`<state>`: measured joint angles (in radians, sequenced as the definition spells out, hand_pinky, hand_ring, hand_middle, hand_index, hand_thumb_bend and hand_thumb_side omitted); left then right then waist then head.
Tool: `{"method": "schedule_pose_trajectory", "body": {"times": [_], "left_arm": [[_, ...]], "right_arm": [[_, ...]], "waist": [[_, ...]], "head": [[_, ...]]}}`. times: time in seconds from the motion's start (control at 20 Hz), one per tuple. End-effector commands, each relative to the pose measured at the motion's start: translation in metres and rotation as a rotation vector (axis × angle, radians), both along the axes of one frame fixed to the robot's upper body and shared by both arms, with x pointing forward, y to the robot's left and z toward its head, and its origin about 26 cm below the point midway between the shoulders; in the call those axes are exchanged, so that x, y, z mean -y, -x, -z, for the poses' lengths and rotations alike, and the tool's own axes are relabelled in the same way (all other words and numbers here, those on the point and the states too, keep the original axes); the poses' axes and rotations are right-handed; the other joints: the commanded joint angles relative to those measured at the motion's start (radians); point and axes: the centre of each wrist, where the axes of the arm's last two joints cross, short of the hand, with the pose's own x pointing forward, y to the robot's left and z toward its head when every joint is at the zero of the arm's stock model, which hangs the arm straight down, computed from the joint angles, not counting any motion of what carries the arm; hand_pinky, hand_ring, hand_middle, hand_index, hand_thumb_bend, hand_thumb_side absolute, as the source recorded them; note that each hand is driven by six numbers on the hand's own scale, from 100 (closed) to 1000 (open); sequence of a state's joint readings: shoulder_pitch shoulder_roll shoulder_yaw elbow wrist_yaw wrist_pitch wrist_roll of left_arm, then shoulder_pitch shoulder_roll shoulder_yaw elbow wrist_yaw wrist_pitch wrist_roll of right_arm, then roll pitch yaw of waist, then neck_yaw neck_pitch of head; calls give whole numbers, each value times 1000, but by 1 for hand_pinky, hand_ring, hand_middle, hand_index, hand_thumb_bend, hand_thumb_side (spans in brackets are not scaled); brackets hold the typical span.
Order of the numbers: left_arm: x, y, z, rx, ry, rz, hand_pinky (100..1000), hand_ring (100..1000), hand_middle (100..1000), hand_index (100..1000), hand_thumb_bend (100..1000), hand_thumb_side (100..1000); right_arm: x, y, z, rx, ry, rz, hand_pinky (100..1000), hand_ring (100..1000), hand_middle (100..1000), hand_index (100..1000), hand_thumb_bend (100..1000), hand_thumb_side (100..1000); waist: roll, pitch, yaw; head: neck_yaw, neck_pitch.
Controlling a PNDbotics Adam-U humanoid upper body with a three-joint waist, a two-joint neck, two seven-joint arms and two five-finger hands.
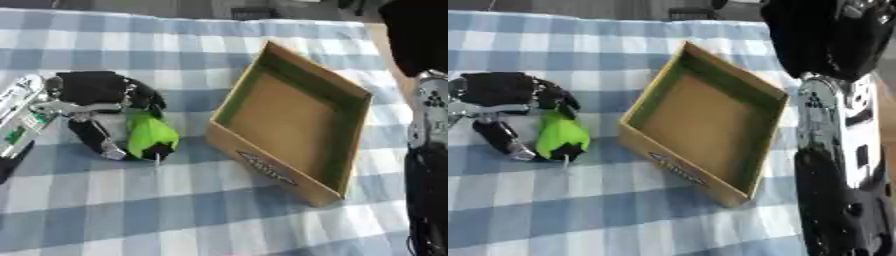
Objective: Pick up objects on the table and place them in the box.
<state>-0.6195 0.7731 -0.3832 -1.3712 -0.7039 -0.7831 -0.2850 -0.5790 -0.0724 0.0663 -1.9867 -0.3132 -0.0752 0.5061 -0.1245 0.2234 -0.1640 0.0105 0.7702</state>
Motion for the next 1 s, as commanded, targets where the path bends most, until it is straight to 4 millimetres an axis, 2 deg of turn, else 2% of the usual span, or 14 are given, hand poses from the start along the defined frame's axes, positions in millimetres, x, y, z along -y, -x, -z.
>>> {"method": "schedule_pose_trajectory", "body": {"times": [0.05,0.2,0.25,0.3,0.35,0.4,0.45,0.5,0.55,0.6,0.65,0.8,0.95,1.0], "left_arm": [[-2,-3,-9,27,15,3,100,680,724,744,504,547],[-2,-5,-7,21,52,11,100,595,646,676,541,542],[-2,-5,-7,21,72,16,100,543,605,638,508,564],[-2,-5,-6,22,91,23,100,552,610,643,513,559],[-1,-6,-6,23,112,29,100,474,553,572,401,655],[-1,-6,-6,26,137,36,100,481,559,579,416,642],[-1,-6,-6,31,166,42,100,388,473,497,234,799],[-1,-6,-6,37,198,45,100,339,403,471,203,827],[-2,-7,-4,37,224,41,100,202,220,418,191,818],[-3,-7,-2,34,244,34,100,289,323,446,191,830],[-4,-8,0,29,260,22,100,100,100,338,187,804],[-9,-9,4,20,308,-14,100,100,100,303,182,798],[-11,-9,0,51,362,5,100,100,100,211,163,764],[-12,-9,-3,69,379,16,100,100,100,213,222,709]], "right_arm": [[-1,3,-7,29,-6,-11,482,567,684,835,100,941],[-1,3,-8,30,-9,-15,481,567,684,835,100,940],[-2,3,-8,30,-9,-16,481,567,684,834,100,941],[-2,3,-8,30,-10,-17,481,567,684,834,100,941],[-2,3,-8,30,-11,-18,481,567,683,834,100,941],[-2,3,-8,30,-12,-19,481,567,683,834,100,941],[-3,3,-8,30,-13,-20,480,567,682,834,100,941],[-3,3,-8,30,-14,-21,480,567,682,834,100,941],[-3,3,-9,30,-14,-21,481,567,682,834,100,941],[-3,3,-9,30,-15,-21,480,567,682,834,100,941],[-3,3,-9,30,-16,-21,481,567,682,833,100,940],[-3,3,-9,31,-18,-22,481,567,682,833,100,940],[-3,3,-9,31,-17,-21,480,567,682,833,100,941],[-3,3,-9,31,-17,-21,480,567,682,833,100,939]], "waist": [[5,-13,-3],[4,-13,-5],[4,-12,-6],[3,-12,-7],[3,-12,-8],[2,-12,-9],[2,-11,-10],[2,-11,-10],[2,-10,-11],[1,-10,-11],[1,-10,-12],[0,-9,-13],[0,-9,-12],[0,-9,-11]], "head": [[4,0],[3,0],[1,0],[-2,0],[-9,0],[-15,0],[-19,0],[-20,0],[-22,0],[-23,0],[-24,0],[-26,0],[-28,0],[-28,0]]}}
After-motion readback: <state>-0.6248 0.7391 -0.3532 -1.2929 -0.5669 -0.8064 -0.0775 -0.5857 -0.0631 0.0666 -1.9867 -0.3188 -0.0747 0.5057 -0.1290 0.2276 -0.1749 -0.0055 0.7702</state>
